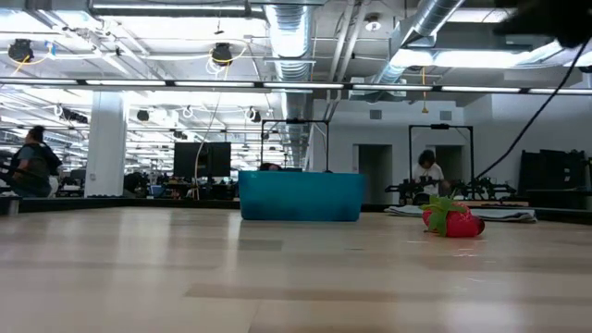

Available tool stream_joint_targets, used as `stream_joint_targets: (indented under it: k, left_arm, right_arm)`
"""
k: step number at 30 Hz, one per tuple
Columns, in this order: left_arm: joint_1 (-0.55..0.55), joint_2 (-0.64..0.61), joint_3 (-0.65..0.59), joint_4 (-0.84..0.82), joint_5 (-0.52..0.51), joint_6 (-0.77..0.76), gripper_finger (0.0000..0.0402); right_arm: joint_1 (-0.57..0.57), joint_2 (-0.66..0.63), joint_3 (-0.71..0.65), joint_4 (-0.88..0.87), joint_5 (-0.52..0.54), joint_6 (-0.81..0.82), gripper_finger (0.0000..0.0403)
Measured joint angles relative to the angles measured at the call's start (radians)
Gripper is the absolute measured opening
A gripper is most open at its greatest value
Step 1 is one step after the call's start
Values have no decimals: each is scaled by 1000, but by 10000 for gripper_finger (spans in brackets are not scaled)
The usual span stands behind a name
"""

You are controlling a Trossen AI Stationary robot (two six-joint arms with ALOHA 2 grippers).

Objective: Pick and placing Produce into tupperware
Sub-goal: Put the yellow corn into the blue bin

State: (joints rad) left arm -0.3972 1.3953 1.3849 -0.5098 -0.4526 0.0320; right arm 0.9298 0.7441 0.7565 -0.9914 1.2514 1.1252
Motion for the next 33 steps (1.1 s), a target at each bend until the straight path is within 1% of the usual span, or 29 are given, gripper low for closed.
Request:
stream_joint_targets:
  k: [4, 7, 9, 11, 13, 15, 18, 20, 23, 26, 28, 33]
  left_arm:
    - [44, -4, 0, -7, 1, -29, 0]
    - [77, -9, 0, 20, 4, -63, 0]
    - [102, -11, -7, 73, 20, -101, 0]
    - [128, -11, -22, 105, 21, -159, 0]
    - [158, -11, -32, 119, 0, -264, 0]
    - [187, -13, -32, 132, -61, -399, 0]
    - [222, -15, -32, 149, -136, -546, 0]
    - [235, -15, -33, 183, -131, -637, 0]
    - [240, -11, -33, 251, -132, -732, 0]
    - [224, -5, -33, 317, -132, -758, 0]
    - [215, -3, -33, 347, -133, -739, 0]
    - [207, -1, -33, 299, -156, -658, 0]
  right_arm:
    - [21, -149, -104, -14, 24, 51, 270]
    - [42, -242, -164, 8, 33, 53, 270]
    - [49, -277, -193, 42, 35, 45, 270]
    - [52, -293, -213, 97, 35, 4, 270]
    - [50, -295, -223, 139, 35, -33, 270]
    - [50, -289, -223, 180, 36, -67, 270]
    - [50, -274, -223, 251, 35, -132, 270]
    - [50, -263, -223, 302, 35, -175, 270]
    - [52, -244, -223, 377, 32, -229, 270]
    - [58, -217, -223, 435, 29, -275, 270]
    - [59, -200, -223, 463, 29, -298, 270]
    - [58, -174, -223, 480, 10, -297, 270]
